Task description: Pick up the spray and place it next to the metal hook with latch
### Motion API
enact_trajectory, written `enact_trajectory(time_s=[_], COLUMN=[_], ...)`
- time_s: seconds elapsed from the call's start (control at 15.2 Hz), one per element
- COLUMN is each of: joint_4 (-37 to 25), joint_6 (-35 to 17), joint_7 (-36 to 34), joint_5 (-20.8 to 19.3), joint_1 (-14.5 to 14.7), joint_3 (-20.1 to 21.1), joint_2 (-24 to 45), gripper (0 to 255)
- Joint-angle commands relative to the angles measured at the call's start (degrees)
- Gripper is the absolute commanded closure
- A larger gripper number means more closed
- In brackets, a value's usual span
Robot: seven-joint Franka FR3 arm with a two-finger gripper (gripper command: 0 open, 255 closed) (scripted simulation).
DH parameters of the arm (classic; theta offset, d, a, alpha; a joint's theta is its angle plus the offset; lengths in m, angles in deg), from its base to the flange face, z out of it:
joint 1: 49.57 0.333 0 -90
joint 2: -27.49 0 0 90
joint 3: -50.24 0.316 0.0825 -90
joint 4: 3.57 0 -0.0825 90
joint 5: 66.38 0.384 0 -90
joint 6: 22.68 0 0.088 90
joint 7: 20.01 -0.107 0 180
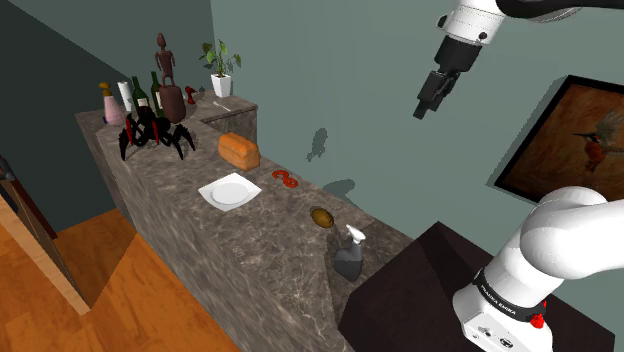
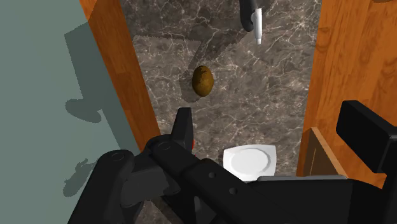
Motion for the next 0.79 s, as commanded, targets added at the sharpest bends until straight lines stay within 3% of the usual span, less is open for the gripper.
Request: enact_trajectory(time_s=[0.0,0.73], joint_4=[0.0,20.28], joint_6=[0.0,-21.45], joint_7=[0.0,-3.44], joint_5=[0.0,2.56], joint_1=[0.0,1.54], joint_3=[0.0,4.12], joint_2=[0.0,0.89], gripper=[0,0])
